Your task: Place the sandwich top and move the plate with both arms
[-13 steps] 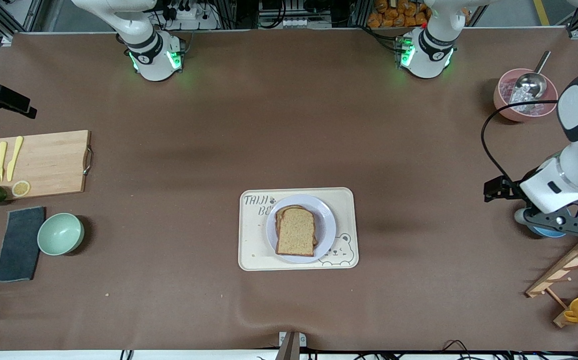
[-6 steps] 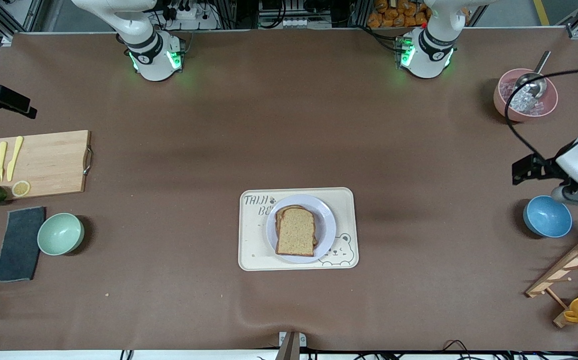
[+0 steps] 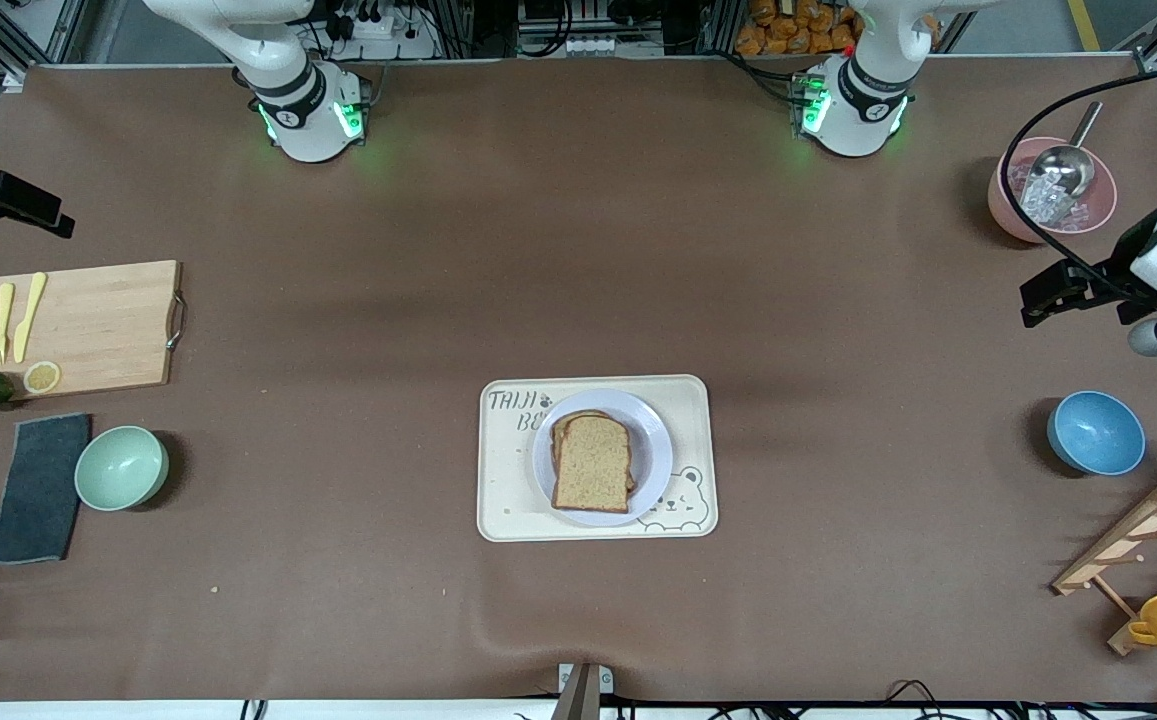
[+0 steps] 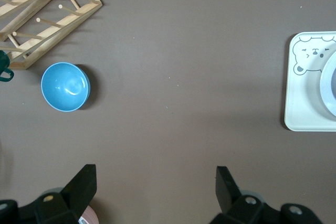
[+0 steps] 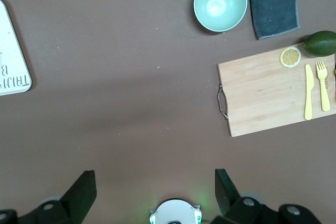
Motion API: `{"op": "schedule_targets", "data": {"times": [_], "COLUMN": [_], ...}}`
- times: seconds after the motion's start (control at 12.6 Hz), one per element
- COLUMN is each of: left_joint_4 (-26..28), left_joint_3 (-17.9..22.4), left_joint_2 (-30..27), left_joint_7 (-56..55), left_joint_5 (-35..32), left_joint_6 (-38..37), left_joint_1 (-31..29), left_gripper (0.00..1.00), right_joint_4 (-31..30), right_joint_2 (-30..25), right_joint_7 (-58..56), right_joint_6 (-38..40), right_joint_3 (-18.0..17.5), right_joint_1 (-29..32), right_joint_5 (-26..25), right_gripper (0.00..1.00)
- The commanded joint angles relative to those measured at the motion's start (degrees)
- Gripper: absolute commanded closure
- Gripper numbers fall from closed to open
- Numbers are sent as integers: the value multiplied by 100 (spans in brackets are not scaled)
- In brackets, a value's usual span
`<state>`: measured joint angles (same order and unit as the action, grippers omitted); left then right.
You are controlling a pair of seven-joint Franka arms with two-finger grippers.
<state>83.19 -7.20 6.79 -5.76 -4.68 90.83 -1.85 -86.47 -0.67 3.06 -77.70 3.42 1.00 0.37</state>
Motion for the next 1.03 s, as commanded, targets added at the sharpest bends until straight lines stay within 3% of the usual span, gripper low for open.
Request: {"op": "schedule_targets", "data": {"times": [0.0,0.32,0.95], "left_joint_4": [487,417,435], "left_joint_3": [289,341,377], "left_joint_2": [-546,-564,-670], "left_joint_7": [-31,478,470], "left_joint_5": [82,82,275], "left_joint_6": [-13,-13,-250], "left_joint_1": [194,132,141], "left_gripper": [0,0,0], "right_joint_4": [140,140,131], "right_joint_2": [76,76,76], "right_joint_7": [-7,-7,-7], "right_joint_6": [62,71,80], "right_joint_3": [-44,-44,-52], "right_joint_1": [49,58,41], "right_joint_5": [33,51,69], "right_gripper": [0,0,0]}}
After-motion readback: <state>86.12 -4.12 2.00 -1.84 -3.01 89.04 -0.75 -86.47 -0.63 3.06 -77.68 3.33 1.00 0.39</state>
